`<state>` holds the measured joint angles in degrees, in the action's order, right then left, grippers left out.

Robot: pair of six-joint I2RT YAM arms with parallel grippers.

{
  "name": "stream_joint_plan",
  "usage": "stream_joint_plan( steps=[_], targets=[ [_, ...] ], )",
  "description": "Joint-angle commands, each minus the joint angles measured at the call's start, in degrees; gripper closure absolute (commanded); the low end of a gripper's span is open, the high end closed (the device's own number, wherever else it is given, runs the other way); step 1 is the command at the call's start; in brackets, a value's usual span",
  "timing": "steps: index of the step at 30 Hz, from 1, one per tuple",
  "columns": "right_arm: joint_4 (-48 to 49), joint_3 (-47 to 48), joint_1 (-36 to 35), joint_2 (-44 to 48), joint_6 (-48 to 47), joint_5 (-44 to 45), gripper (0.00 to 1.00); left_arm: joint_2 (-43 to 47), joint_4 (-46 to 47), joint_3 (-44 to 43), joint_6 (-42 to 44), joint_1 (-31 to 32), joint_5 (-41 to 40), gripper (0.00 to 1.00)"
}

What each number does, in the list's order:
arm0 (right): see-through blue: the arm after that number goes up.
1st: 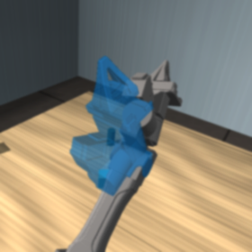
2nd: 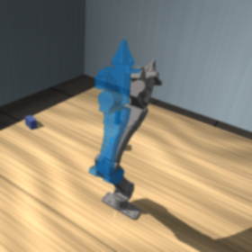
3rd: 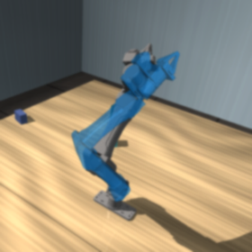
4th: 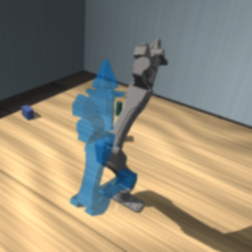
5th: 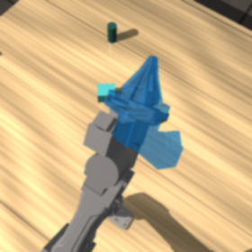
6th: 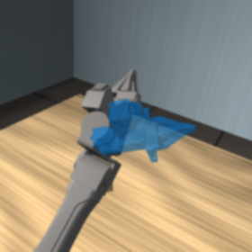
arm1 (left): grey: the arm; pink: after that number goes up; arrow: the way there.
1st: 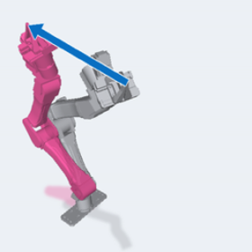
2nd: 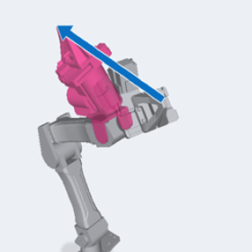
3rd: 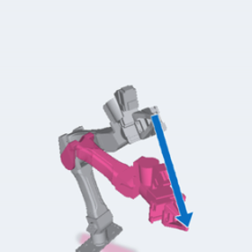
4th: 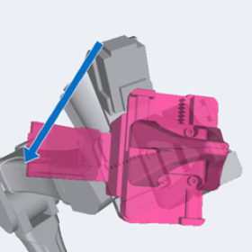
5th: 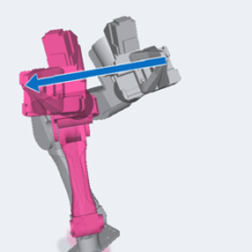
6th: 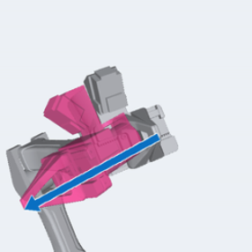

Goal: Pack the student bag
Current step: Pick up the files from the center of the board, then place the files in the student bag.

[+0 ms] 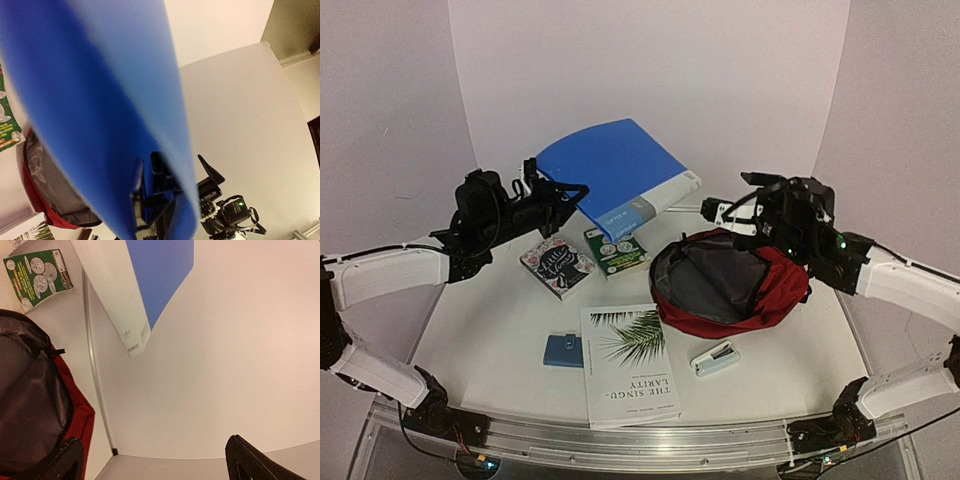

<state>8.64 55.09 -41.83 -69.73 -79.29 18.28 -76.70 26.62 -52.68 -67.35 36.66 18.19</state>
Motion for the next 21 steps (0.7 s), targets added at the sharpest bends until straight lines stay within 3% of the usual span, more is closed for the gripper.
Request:
stream_joint_plan(
  steps=[1, 7, 11, 16, 21],
  targets=[
    [-30.41, 11.49, 1.36, -7.72, 28.2, 0.68, 0.03, 6.89, -4.32, 0.26, 2.85, -0.52, -5.94, 1.0],
    [-41.16, 25.02, 8.2, -20.98, 51.74, -14.48, 0.13, 14.73, -15.17, 4.01, 1.68, -0.66, -14.9, 1.0],
    [-41.58, 28.03, 11.52, -27.16, 59.65, -24.3, 0.2, 18.82, -21.87, 4.69, 2.04, -0.71, -19.3, 1.0],
    [-41.11, 30.94, 11.76, -36.42, 62.1, -22.3, 0.35, 22.9, -25.34, 6.13, 1.83, -0.68, -20.99, 1.0],
    [-40.6, 33.19, 11.81, -42.98, 63.21, -18.39, 0.43, 25.62, -26.26, 8.17, 1.58, -0.75, -20.91, 1.0]
  ],
)
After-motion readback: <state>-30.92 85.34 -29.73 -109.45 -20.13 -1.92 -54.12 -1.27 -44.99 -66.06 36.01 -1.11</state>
